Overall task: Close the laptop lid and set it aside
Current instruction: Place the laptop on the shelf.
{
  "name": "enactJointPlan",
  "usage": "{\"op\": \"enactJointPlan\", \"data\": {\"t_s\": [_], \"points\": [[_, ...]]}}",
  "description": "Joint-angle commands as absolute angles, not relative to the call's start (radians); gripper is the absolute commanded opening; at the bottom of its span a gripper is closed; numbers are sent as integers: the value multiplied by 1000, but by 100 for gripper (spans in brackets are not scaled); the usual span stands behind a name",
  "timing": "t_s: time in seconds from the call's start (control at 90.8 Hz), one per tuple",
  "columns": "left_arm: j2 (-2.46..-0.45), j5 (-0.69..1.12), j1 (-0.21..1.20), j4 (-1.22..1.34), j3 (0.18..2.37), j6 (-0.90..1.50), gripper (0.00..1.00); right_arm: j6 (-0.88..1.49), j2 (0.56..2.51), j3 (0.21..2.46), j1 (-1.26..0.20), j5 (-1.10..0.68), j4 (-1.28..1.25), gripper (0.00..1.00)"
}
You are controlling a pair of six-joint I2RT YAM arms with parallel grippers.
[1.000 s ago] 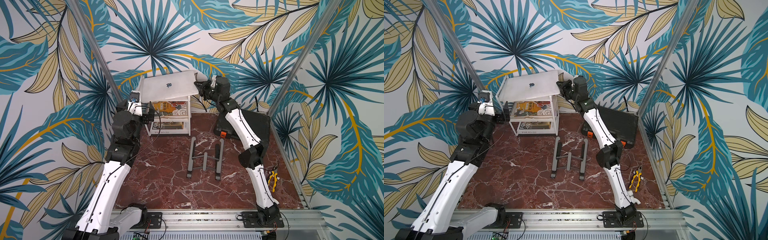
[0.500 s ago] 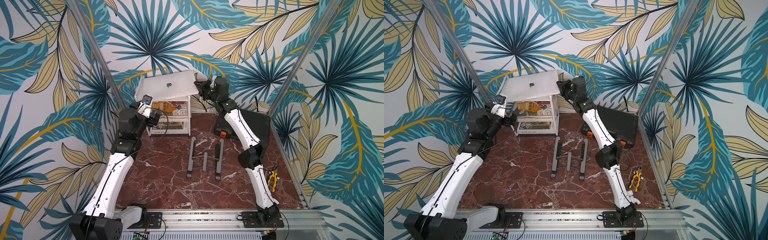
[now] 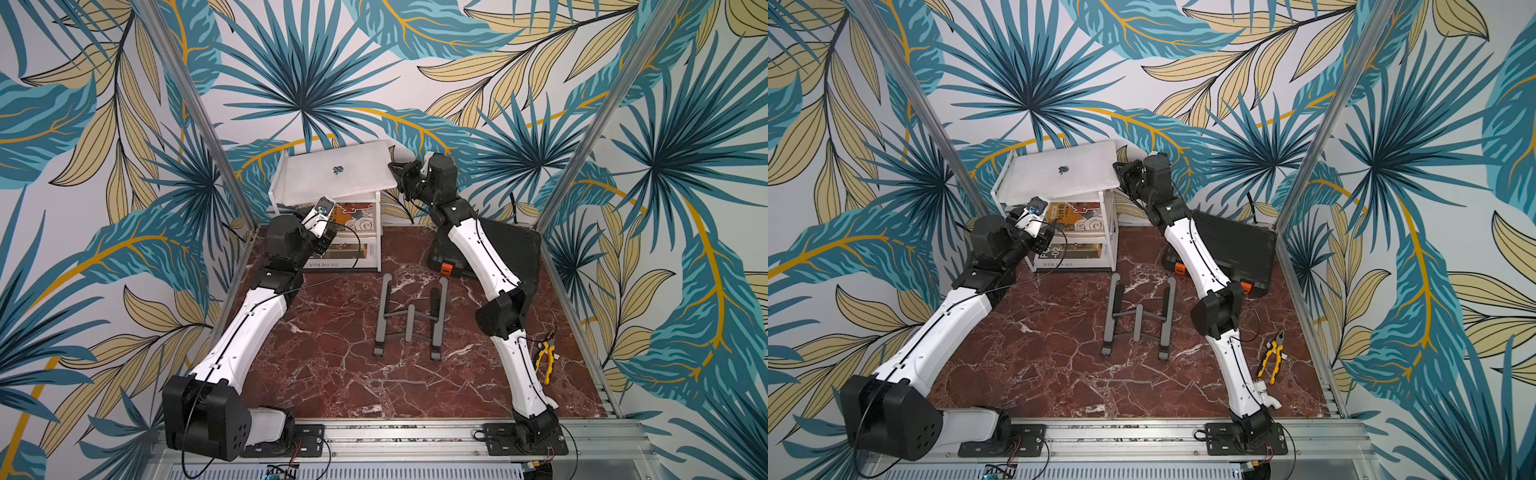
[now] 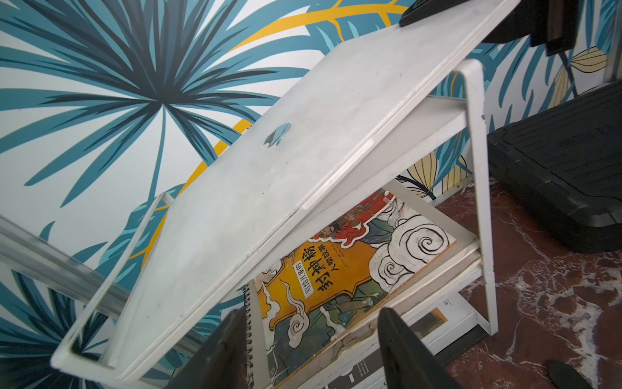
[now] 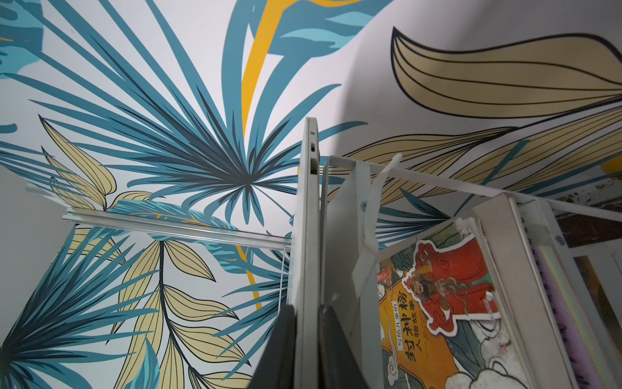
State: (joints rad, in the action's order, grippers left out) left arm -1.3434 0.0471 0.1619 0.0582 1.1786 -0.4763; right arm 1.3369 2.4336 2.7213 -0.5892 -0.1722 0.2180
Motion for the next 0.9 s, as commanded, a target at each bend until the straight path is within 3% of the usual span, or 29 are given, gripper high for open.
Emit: {"op": "enactJointPlan", "data": {"t_s": [0.0, 0.253, 0.892], "points": [[-1357, 2, 155, 123, 1223, -481, 62, 1319, 2401, 2727, -592, -164, 167, 0], [-1437, -72, 136, 99, 1315, -486, 56, 1308, 2376, 2670, -599, -193, 145, 0], [-1607, -96, 84, 0, 1531, -521, 54, 1293, 2359, 2642, -619, -206, 125, 4]]}}
